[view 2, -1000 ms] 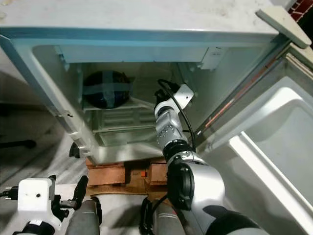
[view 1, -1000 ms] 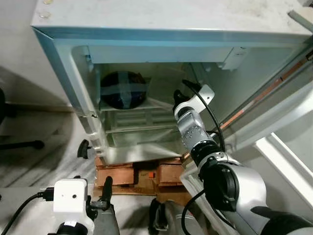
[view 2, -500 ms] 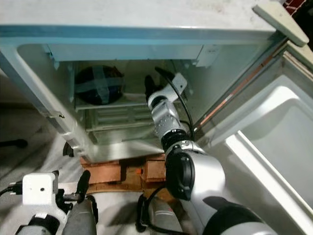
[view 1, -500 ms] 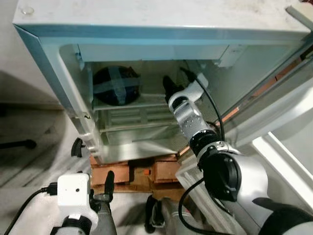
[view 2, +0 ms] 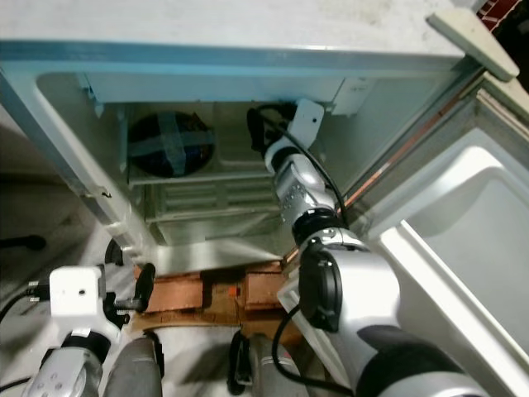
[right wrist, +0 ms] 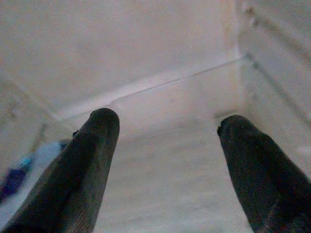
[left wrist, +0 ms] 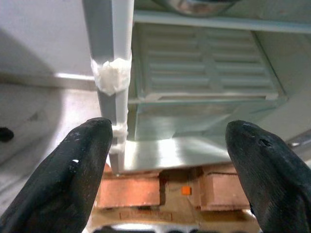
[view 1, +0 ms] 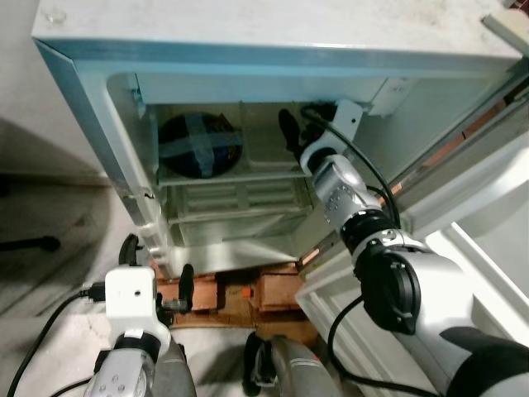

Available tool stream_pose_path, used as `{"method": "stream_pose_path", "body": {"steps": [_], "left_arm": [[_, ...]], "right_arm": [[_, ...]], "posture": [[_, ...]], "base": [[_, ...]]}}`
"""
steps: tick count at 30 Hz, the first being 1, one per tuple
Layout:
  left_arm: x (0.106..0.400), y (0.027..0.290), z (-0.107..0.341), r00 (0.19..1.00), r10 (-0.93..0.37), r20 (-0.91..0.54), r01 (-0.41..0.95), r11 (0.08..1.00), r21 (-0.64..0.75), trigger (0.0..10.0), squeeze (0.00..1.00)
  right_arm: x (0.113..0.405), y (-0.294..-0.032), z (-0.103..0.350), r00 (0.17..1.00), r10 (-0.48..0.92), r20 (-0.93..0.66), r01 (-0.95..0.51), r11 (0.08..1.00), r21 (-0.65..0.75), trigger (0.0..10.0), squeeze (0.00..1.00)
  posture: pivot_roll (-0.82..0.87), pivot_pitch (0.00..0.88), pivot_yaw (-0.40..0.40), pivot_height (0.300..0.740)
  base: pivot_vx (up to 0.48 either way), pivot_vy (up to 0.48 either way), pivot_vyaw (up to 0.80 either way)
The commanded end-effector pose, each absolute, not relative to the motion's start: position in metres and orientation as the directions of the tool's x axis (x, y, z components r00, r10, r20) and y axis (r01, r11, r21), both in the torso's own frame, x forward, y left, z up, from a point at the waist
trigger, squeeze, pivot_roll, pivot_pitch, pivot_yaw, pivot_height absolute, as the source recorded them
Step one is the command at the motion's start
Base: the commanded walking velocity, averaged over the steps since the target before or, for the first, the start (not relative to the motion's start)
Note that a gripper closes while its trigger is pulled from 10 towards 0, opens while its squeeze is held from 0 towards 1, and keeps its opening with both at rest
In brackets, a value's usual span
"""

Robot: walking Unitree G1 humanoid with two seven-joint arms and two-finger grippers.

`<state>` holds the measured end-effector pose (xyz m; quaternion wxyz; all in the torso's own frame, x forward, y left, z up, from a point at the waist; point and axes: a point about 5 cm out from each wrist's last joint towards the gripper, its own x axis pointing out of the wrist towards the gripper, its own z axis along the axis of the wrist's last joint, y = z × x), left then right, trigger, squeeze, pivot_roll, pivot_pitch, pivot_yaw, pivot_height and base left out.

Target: Restocking fridge

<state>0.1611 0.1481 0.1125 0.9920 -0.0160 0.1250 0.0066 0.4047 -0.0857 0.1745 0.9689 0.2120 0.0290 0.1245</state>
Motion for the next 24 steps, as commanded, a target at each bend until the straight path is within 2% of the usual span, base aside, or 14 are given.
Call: {"method": "stream_pose_path", "body": {"steps": [1, 2, 7, 11, 16, 17, 18, 19, 24], "left_arm": [[0.161, 0.148, 0.108, 0.965, 0.016, -0.263, -0.025, 0.999, -0.030, 10.0, 0.00], [0.166, 0.149, 0.108, 0.968, 0.015, -0.251, -0.023, 0.999, -0.027, 10.0, 0.00], [0.181, 0.151, 0.109, 0.977, 0.008, -0.215, -0.012, 1.000, -0.016, 10.0, 0.00], [0.195, 0.154, 0.110, 0.983, 0.009, -0.186, -0.008, 1.000, 0.007, 10.0, 0.00], [0.213, 0.154, 0.110, 0.988, -0.008, -0.155, 0.013, 0.999, 0.029, 10.0, 0.00], [0.216, 0.153, 0.111, 0.989, -0.015, -0.149, 0.020, 0.999, 0.031, 10.0, 0.00], [0.218, 0.153, 0.111, 0.989, -0.018, -0.145, 0.023, 0.999, 0.031, 10.0, 0.00], [0.222, 0.153, 0.111, 0.990, -0.024, -0.139, 0.030, 0.999, 0.038, 10.0, 0.00], [0.228, 0.155, 0.110, 0.991, -0.026, -0.129, 0.033, 0.998, 0.050, 10.0, 0.00]], "right_arm": [[0.403, -0.093, 0.167, 0.970, 0.242, -0.024, -0.217, 0.907, 0.361, 10.0, 1.00], [0.403, -0.094, 0.168, 0.967, 0.256, -0.020, -0.237, 0.919, 0.314, 10.0, 1.00], [0.402, -0.094, 0.171, 0.951, 0.309, 0.018, -0.303, 0.917, 0.258, 10.0, 1.00], [0.398, -0.089, 0.168, 0.915, 0.402, 0.039, -0.397, 0.876, 0.274, 10.0, 1.00], [0.383, -0.081, 0.151, 0.815, 0.576, 0.063, -0.572, 0.783, 0.244, 10.0, 1.00], [0.380, -0.083, 0.147, 0.804, 0.591, 0.068, -0.588, 0.773, 0.238, 10.0, 0.91], [0.378, -0.083, 0.145, 0.799, 0.598, 0.069, -0.596, 0.769, 0.234, 10.0, 0.91], [0.372, -0.086, 0.140, 0.786, 0.613, 0.076, -0.613, 0.761, 0.213, 10.0, 0.00], [0.350, -0.097, 0.121, 0.802, 0.590, 0.093, -0.592, 0.767, 0.248, 10.0, 0.00]], "posture": [[0.28, 0.173, -0.200, 0.740], [0.28, 0.158, -0.196, 0.740], [0.25, 0.114, -0.179, 0.740], [0.23, 0.085, -0.164, 0.740], [0.19, 0.034, -0.133, 0.740], [0.19, 0.021, -0.127, 0.740], [0.19, 0.017, -0.125, 0.740], [0.18, 0.000, -0.115, 0.740], [0.16, 0.000, -0.090, 0.740]], "base": [[0.000, 0.000, 0.00], [0.000, 0.000, 0.00], [0.000, 0.000, 0.00], [0.000, 0.000, 0.00], [0.000, 0.000, 0.00], [0.000, 0.000, 0.00], [0.000, 0.000, 0.00], [0.000, 0.000, 0.00], [0.000, 0.000, 0.00]]}}
